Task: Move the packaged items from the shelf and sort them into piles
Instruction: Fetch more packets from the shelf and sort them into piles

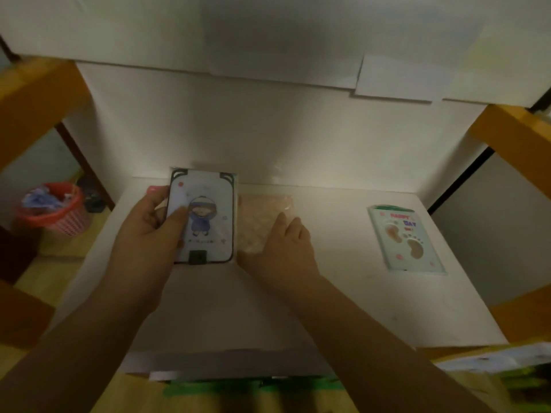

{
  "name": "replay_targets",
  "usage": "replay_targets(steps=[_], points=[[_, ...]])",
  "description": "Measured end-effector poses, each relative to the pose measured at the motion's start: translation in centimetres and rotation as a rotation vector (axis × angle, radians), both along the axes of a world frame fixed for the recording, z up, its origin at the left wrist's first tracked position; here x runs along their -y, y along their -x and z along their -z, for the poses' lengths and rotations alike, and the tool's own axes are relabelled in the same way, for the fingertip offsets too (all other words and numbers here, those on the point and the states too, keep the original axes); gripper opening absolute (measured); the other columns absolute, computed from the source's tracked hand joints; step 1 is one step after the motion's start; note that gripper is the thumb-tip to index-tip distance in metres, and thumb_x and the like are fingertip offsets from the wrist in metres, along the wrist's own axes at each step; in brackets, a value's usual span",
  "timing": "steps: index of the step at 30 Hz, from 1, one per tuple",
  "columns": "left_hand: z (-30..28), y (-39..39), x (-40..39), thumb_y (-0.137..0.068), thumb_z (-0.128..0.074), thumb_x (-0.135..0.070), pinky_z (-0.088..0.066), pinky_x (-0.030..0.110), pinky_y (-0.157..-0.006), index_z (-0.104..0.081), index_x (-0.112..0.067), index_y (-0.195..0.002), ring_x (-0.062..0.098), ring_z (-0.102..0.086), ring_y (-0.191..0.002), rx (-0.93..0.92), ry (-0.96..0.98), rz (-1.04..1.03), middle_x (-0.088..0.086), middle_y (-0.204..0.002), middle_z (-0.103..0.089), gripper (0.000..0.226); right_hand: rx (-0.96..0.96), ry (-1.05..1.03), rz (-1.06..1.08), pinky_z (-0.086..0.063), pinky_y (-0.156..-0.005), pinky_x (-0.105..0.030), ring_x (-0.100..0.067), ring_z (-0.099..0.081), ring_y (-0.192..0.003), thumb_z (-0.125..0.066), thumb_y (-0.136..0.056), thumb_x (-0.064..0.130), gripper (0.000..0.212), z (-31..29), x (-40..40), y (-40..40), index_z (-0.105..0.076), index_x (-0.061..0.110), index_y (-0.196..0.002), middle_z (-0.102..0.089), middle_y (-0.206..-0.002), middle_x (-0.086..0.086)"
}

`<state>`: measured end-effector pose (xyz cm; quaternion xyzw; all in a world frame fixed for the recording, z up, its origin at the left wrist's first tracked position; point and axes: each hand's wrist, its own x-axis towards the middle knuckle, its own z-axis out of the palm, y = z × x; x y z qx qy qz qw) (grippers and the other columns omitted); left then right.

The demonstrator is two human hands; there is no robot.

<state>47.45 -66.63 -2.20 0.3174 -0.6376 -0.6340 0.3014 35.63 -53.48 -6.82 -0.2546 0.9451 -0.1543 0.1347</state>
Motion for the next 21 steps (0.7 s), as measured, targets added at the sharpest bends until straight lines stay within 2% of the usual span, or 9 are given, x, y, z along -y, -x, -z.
replay_targets(steps=[2,6,8,10,13,18,21], points=[[0.0,-0.6,0.5,-0.099,-0.052,-0.025,-0.061,0.034,-0.062,-0.057,-0.033,-0.126,0.01,-0.074,-0.085,-0.002,-0.015,-0.014,-0.012,-0.097,-0.075,0.029,-0.012,-0.029,-0.015,-0.005,-0.122,-0.05,-0.041,0.005,-0.149,-0.049,-0.075,0.08,0.123,0.4,0.4,-0.1,0.011,0.008,-0.155,0.009,-0.161,-0.027],[-0.1,-1.5,1.2,-0.098,-0.053,-0.026,-0.061,0.032,-0.061,-0.055,-0.036,-0.126,0.007,-0.073,-0.086,-0.022,-0.031,-0.023,-0.014,-0.098,-0.075,0.03,-0.055,-0.035,0.008,-0.002,-0.122,-0.048,-0.04,0.009,-0.15,-0.041,-0.074,0.084,0.12,0.9,0.1,-0.2,0.012,0.011,-0.155,0.013,-0.161,-0.026],[-0.1,-2.0,1.7,-0.098,-0.054,-0.025,-0.061,0.032,-0.062,-0.056,-0.036,-0.124,0.008,-0.073,-0.086,-0.033,-0.04,-0.037,-0.013,-0.097,-0.075,0.028,-0.072,-0.052,0.026,-0.005,-0.122,-0.048,-0.041,0.001,-0.149,-0.038,-0.075,0.079,0.115,0.9,-0.5,0.1,0.008,0.01,-0.156,0.003,-0.161,-0.026],[-0.2,-2.5,2.3,-0.097,-0.055,-0.026,-0.062,0.033,-0.065,-0.057,-0.034,-0.127,0.009,-0.073,-0.088,-0.036,-0.041,-0.067,-0.012,-0.099,-0.075,0.031,-0.127,-0.041,0.049,-0.018,-0.118,-0.047,-0.041,-0.017,-0.143,-0.037,-0.072,0.075,0.113,0.9,-1.1,0.4,-0.002,0.008,-0.155,-0.018,-0.156,-0.025],[-0.1,-3.0,3.2,-0.097,-0.055,-0.026,-0.061,0.035,-0.066,-0.056,-0.032,-0.131,0.011,-0.073,-0.09,-0.043,-0.052,-0.088,-0.01,-0.103,-0.074,0.034,-0.149,-0.012,0.093,-0.034,-0.105,-0.046,-0.037,-0.037,-0.125,-0.05,-0.062,0.073,0.113,0.2,-1.1,1.0,-0.017,0.011,-0.15,-0.038,-0.14,-0.016],[-0.3,-3.7,3.9,-0.098,-0.055,-0.025,-0.058,0.044,-0.078,-0.055,-0.029,-0.132,0.016,-0.073,-0.093,-0.057,-0.077,-0.091,-0.007,-0.104,-0.075,0.034,-0.076,-0.098,0.126,-0.038,-0.098,-0.049,-0.035,-0.039,-0.124,-0.065,-0.045,0.074,0.123,-1.0,-0.6,2.3,-0.021,0.02,-0.147,-0.041,-0.136,-0.012],[-0.7,-4.2,4.0,-0.098,-0.054,-0.024,-0.061,0.041,-0.073,-0.056,-0.029,-0.13,0.016,-0.073,-0.094,-0.075,-0.08,-0.078,-0.006,-0.106,-0.075,0.032,-0.045,-0.112,0.116,-0.04,-0.098,-0.05,-0.034,-0.038,-0.126,-0.067,-0.043,0.074,0.123,-1.4,-0.8,2.4,-0.021,0.022,-0.146,-0.04,-0.137,-0.011]])
